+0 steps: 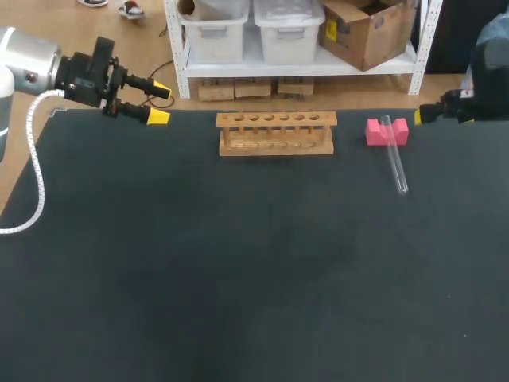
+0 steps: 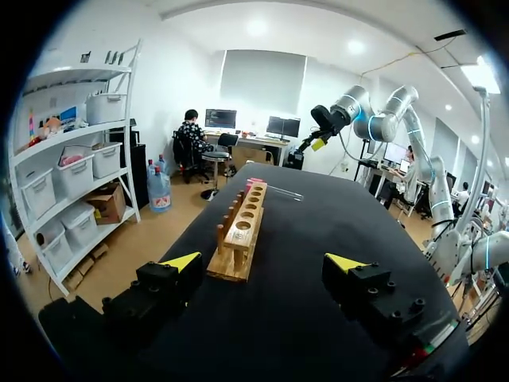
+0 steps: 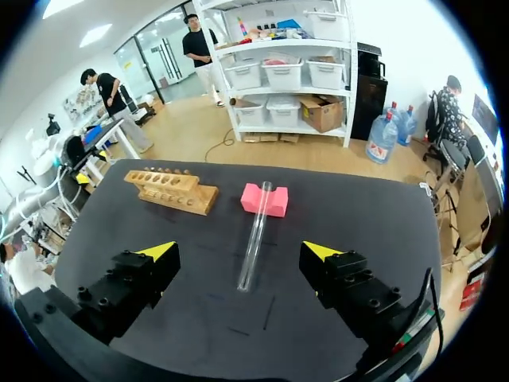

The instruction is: Grasp the test tube, adjust it, and insert it.

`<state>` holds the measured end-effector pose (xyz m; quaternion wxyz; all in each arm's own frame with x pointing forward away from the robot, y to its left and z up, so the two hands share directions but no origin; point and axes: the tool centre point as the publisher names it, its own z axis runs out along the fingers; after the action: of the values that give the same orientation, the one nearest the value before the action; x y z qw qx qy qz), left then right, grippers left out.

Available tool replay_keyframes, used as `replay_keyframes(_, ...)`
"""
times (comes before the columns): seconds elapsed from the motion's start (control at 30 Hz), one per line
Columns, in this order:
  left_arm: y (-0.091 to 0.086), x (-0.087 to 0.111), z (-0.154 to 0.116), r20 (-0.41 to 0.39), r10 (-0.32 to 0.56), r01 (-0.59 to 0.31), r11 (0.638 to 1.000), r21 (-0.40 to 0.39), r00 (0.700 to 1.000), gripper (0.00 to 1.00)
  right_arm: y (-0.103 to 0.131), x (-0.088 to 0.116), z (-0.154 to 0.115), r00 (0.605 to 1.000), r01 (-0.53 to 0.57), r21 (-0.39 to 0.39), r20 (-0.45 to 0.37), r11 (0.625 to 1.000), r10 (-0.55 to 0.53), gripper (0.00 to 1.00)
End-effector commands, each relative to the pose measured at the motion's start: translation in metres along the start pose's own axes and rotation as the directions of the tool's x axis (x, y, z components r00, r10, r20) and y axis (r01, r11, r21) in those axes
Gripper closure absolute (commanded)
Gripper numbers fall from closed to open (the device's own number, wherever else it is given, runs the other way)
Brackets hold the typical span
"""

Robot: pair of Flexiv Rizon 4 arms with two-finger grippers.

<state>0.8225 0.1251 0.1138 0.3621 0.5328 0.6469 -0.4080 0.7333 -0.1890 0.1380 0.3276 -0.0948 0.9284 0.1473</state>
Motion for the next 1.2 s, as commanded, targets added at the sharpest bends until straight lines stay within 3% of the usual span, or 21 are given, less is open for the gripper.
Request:
replay_keyframes(0.03, -0.001, 0.001, 0.0, 0.001, 0.002, -0.002, 1.0, -0.002, 1.0, 0.0, 0.005, 0.007, 0.018, 0.997, -0.01, 0.368, 0.071, 0.93, -0.017, 0.0)
replay_keyframes(0.37, -0.001, 0.001, 0.0, 0.001, 0.002, -0.002, 1.0, -0.002, 1.0, 0.0, 0.003, 0.009, 0.039, 0.995, -0.01, 0.406, 0.093, 0.914, -0.031, 0.0)
replay_keyframes(0.73, -0.001, 0.001, 0.0, 0.001, 0.002, -0.002, 1.0, -0.002, 1.0, 0.0, 0.002, 0.011, 0.066, 0.998, 0.036, 0.442, 0.036, 0.897, -0.057, 0.0)
replay_keyframes(1.2, -0.001, 0.001, 0.0, 0.001, 0.002, -0.002, 1.0, -0.002, 1.0, 0.0, -0.016, 0.021, 0.11, 0.996, 0.059, 0.346, 0.046, 0.936, -0.08, 0.0)
